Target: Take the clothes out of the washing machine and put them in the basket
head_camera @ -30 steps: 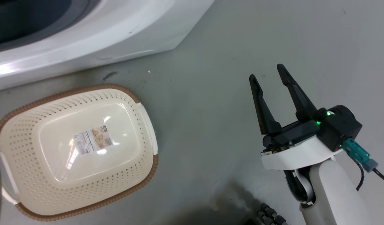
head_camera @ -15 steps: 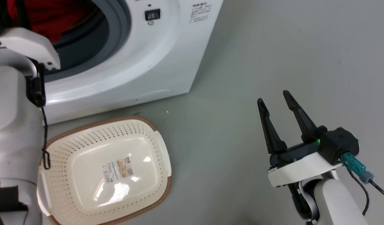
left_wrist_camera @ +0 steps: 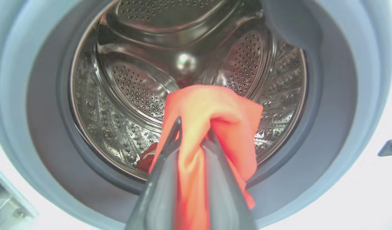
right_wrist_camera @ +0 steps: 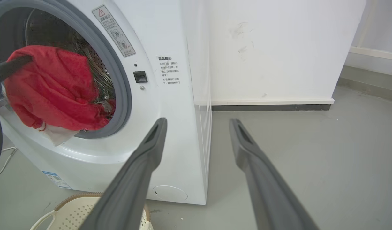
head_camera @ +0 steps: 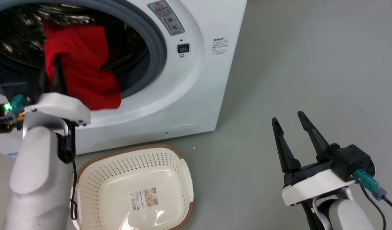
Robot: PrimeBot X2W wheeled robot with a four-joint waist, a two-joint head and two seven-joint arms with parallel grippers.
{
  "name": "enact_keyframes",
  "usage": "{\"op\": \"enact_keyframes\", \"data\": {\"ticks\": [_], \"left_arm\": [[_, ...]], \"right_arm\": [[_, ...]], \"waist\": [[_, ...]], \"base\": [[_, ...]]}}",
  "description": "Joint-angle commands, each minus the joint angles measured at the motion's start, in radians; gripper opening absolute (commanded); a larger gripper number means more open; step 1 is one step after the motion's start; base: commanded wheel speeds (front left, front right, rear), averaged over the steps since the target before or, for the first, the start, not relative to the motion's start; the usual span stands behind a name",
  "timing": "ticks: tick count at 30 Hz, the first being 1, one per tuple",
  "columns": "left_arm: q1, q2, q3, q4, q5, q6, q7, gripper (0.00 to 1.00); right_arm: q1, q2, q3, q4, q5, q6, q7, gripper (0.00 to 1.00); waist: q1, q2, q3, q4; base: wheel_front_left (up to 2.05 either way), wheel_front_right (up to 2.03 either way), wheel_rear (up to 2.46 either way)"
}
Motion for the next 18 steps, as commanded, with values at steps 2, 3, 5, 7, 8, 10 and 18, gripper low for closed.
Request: {"op": "enact_keyframes", "data": {"ticks": [2, 3, 5, 7, 8, 10, 18], "left_arm": [[0.053, -0.018, 0.012, -0.055, 0.008, 0.007, -0.005, 0.0], [0.079, -0.028, 0.019, -0.082, 0.009, 0.006, -0.005, 0.0], [0.135, -0.048, 0.03, -0.134, 0.011, 0.012, -0.005, 0.0], [0.19, -0.065, 0.032, -0.183, 0.016, 0.008, -0.004, 0.0], [0.218, -0.077, 0.03, -0.211, 0.02, 0.01, -0.004, 0.0], [0.28, -0.093, 0.028, -0.257, 0.028, 0.014, -0.004, 0.0], [0.528, -0.154, 0.032, -0.386, 0.027, 0.043, -0.004, 0.0]], "right_arm": [[0.027, 0.001, -0.01, -0.01, 0.003, -0.001, 0.006, 1.0], [0.035, 0.001, -0.014, -0.013, 0.003, -0.001, 0.01, 1.0], [0.049, 0.001, -0.022, -0.019, 0.002, -0.001, 0.017, 1.0], [0.072, 0.001, -0.032, -0.023, -0.001, -0.001, 0.024, 1.0], [0.08, 0.001, -0.037, -0.027, -0.001, -0.001, 0.03, 1.0], [0.096, 0.001, -0.042, -0.036, 0.001, -0.001, 0.037, 1.0], [0.145, 0.001, -0.045, -0.08, -0.012, -0.001, 0.07, 1.0]], "waist": [[0.0003, 0.0, -0.05, 0.028], [0.0003, 0.0, -0.06, 0.034], [0.0003, 0.0, -0.087, 0.043], [0.0003, 0.0, -0.114, 0.054], [0.0003, 0.0, -0.124, 0.06], [0.0003, 0.0, -0.146, 0.068], [0.0003, 0.0, -0.181, 0.087]], "base": [[0.0, 0.0, 0.0], [0.0, 0.0, 0.0], [0.0, 0.0, 0.0], [0.0, 0.0, 0.0], [0.0, 0.0, 0.0], [0.0, 0.0, 0.0], [0.0, 0.0, 0.0]]}}
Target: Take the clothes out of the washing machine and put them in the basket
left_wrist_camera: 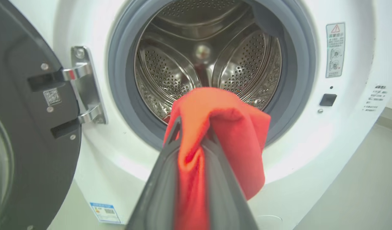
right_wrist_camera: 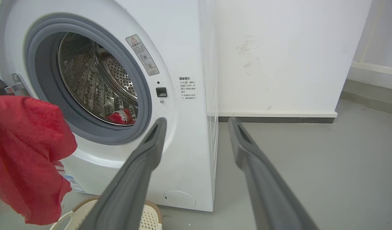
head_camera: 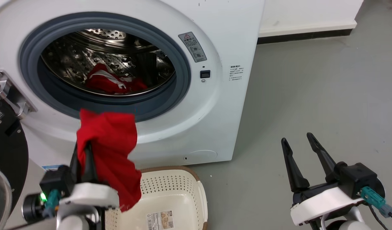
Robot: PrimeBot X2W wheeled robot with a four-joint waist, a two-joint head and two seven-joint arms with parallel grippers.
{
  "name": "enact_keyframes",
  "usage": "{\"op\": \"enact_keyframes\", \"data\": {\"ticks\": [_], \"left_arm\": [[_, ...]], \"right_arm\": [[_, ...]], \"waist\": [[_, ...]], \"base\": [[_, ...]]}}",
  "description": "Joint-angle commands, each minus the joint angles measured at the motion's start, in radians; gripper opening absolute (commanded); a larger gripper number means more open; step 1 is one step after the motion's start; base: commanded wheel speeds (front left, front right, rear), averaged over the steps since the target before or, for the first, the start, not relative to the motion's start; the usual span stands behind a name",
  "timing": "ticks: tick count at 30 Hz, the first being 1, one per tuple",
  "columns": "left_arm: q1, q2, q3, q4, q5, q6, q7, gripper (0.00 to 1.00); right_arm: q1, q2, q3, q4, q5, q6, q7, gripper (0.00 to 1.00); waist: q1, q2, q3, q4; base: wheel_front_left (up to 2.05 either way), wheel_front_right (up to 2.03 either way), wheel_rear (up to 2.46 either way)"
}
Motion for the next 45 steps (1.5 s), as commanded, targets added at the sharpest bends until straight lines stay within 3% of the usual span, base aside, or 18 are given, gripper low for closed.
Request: {"op": "enact_keyframes", "data": {"ticks": [1, 12, 20, 32, 45], "left_arm": [[0.032, -0.011, -0.003, -0.013, -0.004, 0.007, -0.003, 0.0], [0.122, -0.057, -0.043, 0.096, -0.028, -0.006, -0.003, 0.0], [0.01, -0.074, -0.066, 0.222, -0.023, -0.014, -0.003, 0.0], [-0.218, -0.069, -0.017, 0.466, 0.003, -0.021, -0.003, 0.0], [-0.409, -0.02, 0.041, 0.728, 0.022, -0.027, -0.003, 0.0]], "right_arm": [[0.019, 0.002, -0.004, -0.012, -0.003, -0.001, 0.005, 1.0], [-0.012, 0.002, 0.004, -0.054, -0.011, -0.001, 0.021, 1.0], [-0.082, 0.002, 0.023, -0.078, -0.01, -0.001, 0.012, 1.0], [-0.224, 0.002, 0.055, -0.077, -0.008, -0.001, -0.024, 1.0], [-0.312, 0.002, 0.09, -0.042, 0.007, -0.001, -0.065, 1.0]], "waist": [[0.0002, 0.0, 0.0, 0.008], [0.0002, 0.0, 0.08, 0.027], [0.0002, 0.0, 0.25, 0.006], [0.0002, 0.0, 0.531, -0.049], [0.0002, 0.0, 0.698, -0.103]], "base": [[0.0, 0.0, 0.0], [0.0, 0.0, 0.0], [0.0, 0.0, 0.0], [0.0, 0.0, 0.0], [0.0, 0.0, 0.0]]}}
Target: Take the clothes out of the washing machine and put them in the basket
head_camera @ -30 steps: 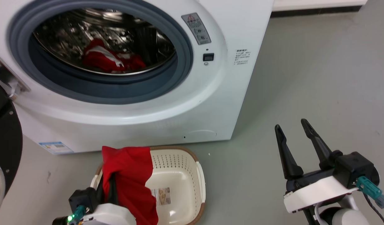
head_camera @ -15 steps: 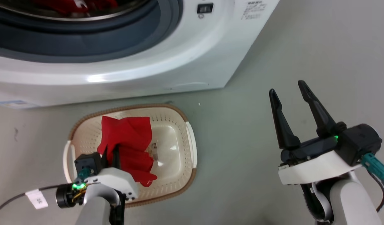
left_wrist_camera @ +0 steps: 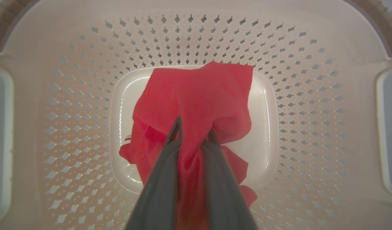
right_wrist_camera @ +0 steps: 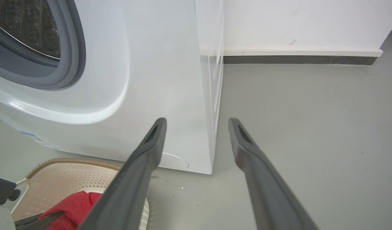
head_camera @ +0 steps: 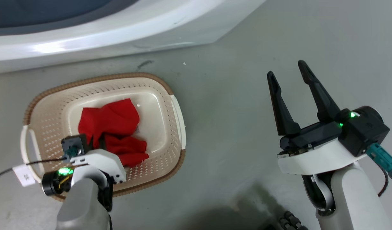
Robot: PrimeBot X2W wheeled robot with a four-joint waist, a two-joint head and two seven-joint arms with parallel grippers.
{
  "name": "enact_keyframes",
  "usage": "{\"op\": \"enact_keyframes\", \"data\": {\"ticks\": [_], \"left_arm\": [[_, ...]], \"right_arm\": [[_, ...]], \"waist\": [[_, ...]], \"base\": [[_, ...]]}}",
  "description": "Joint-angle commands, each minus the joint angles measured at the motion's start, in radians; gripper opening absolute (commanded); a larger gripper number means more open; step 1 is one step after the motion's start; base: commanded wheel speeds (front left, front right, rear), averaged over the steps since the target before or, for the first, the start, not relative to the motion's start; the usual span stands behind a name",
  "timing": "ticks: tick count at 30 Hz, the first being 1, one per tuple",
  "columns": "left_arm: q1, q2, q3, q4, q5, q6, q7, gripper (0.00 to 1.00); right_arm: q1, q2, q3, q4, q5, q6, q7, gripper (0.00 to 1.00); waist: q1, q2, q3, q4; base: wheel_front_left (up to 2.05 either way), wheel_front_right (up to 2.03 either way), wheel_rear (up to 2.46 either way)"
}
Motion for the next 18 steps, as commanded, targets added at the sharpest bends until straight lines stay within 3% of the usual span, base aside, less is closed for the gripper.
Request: {"op": "enact_keyframes", "data": {"ticks": [1, 10, 11, 12, 13, 14, 15, 18], "left_arm": [[-0.034, 0.009, 0.002, 0.028, 0.009, 0.002, -0.003, 0.0], [-0.103, 0.031, 0.008, 0.174, 0.008, -0.001, -0.003, 0.0], [-0.107, 0.031, 0.007, 0.187, 0.008, -0.003, -0.003, 0.07], [-0.111, 0.032, 0.005, 0.199, 0.008, -0.008, -0.003, 0.31], [-0.115, 0.03, 0.005, 0.206, 0.006, -0.011, -0.003, 0.49], [-0.115, 0.028, 0.004, 0.214, 0.005, -0.014, -0.003, 0.86], [-0.112, 0.027, 0.004, 0.222, 0.004, -0.018, -0.003, 1.0], [-0.085, 0.02, 0.005, 0.221, 0.001, -0.018, -0.003, 1.0]], "right_arm": [[-0.022, 0.002, 0.003, 0.006, 0.004, -0.001, -0.009, 1.0], [-0.039, 0.002, 0.01, 0.03, 0.014, -0.001, -0.025, 1.0], [-0.041, 0.002, 0.01, 0.035, 0.013, -0.001, -0.026, 1.0], [-0.043, 0.002, 0.01, 0.041, 0.013, -0.001, -0.026, 1.0], [-0.044, 0.002, 0.011, 0.044, 0.012, -0.001, -0.028, 1.0], [-0.045, 0.002, 0.012, 0.047, 0.013, -0.001, -0.03, 1.0], [-0.045, 0.002, 0.014, 0.053, 0.014, -0.001, -0.03, 1.0], [-0.034, 0.002, 0.013, 0.068, 0.013, -0.001, -0.037, 1.0]], "waist": [[-0.0002, 0.0, 0.037, -0.02], [-0.0002, 0.0, 0.055, -0.03], [-0.0002, 0.0, 0.052, -0.028], [-0.0002, 0.0, 0.045, -0.027], [-0.0002, 0.0, 0.036, -0.024], [-0.0002, 0.0, 0.026, -0.021], [-0.0002, 0.0, 0.013, -0.019], [-0.0002, 0.0, -0.039, -0.01]], "base": [[0.0, 0.0, 0.0], [0.0, 0.0, 0.0], [0.0, 0.0, 0.0], [0.0, 0.0, 0.0], [0.0, 0.0, 0.0], [0.0, 0.0, 0.0], [0.0, 0.0, 0.0], [0.0, 0.0, 0.0]]}}
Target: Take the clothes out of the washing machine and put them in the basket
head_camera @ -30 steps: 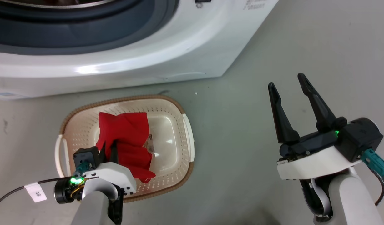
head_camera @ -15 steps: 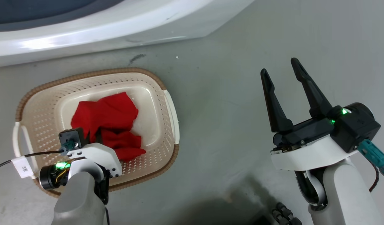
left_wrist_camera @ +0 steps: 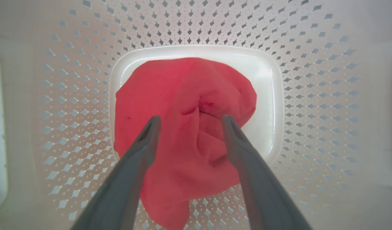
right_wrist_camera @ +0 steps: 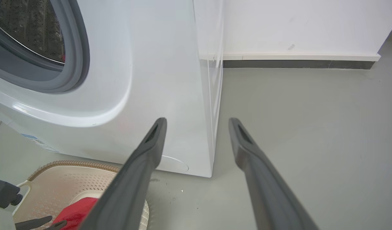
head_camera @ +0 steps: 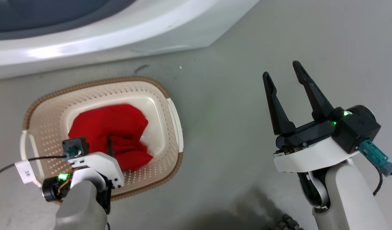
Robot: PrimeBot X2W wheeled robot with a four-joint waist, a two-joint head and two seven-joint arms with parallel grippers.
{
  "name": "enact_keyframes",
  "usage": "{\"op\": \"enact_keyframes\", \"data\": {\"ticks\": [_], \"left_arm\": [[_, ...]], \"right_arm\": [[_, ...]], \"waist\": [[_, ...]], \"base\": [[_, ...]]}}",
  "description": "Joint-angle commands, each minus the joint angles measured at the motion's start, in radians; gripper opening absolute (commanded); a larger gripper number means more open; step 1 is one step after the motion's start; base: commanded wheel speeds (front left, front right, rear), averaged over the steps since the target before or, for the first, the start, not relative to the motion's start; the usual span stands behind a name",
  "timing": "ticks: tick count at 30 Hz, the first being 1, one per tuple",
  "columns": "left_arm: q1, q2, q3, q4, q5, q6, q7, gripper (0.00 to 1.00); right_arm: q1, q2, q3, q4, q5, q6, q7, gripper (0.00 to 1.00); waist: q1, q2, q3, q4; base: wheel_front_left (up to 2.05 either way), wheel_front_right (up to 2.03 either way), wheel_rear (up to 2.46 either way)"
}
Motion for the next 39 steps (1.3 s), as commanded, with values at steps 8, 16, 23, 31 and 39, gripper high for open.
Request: {"op": "enact_keyframes", "data": {"ticks": [8, 16, 23, 31, 39], "left_arm": [[0.119, -0.034, 0.02, -0.093, -0.01, -0.002, -0.003, 1.0], [0.251, -0.063, 0.03, -0.244, 0.002, 0.003, -0.003, 1.0], [0.348, -0.076, 0.009, -0.442, 0.024, 0.015, -0.003, 1.0], [0.384, -0.076, -0.059, -0.672, 0.037, 0.042, -0.003, 1.0], [0.247, -0.057, -0.102, -0.793, 0.111, 0.033, -0.003, 1.0]], "right_arm": [[0.051, 0.002, -0.03, 0.018, -0.014, -0.001, 0.009, 1.0], [0.125, 0.002, -0.065, 0.0, -0.037, -0.001, 0.048, 1.0], [0.184, 0.002, -0.097, -0.027, -0.056, -0.001, 0.081, 1.0], [0.228, 0.002, -0.119, -0.055, -0.073, -0.001, 0.107, 1.0], [0.248, 0.002, -0.124, -0.077, -0.078, -0.001, 0.126, 1.0]], "waist": [[-0.0001, 0.0, -0.214, 0.058], [-0.0001, 0.0, -0.369, 0.111], [-0.0001, 0.0, -0.455, 0.153], [-0.0001, 0.0, -0.509, 0.183], [-0.0001, 0.0, -0.512, 0.171]], "base": [[0.0, 0.0, 0.0], [0.0, 0.0, 0.0], [0.0, 0.0, 0.0], [0.0, 0.0, 0.0], [0.0, 0.0, 0.0]]}}
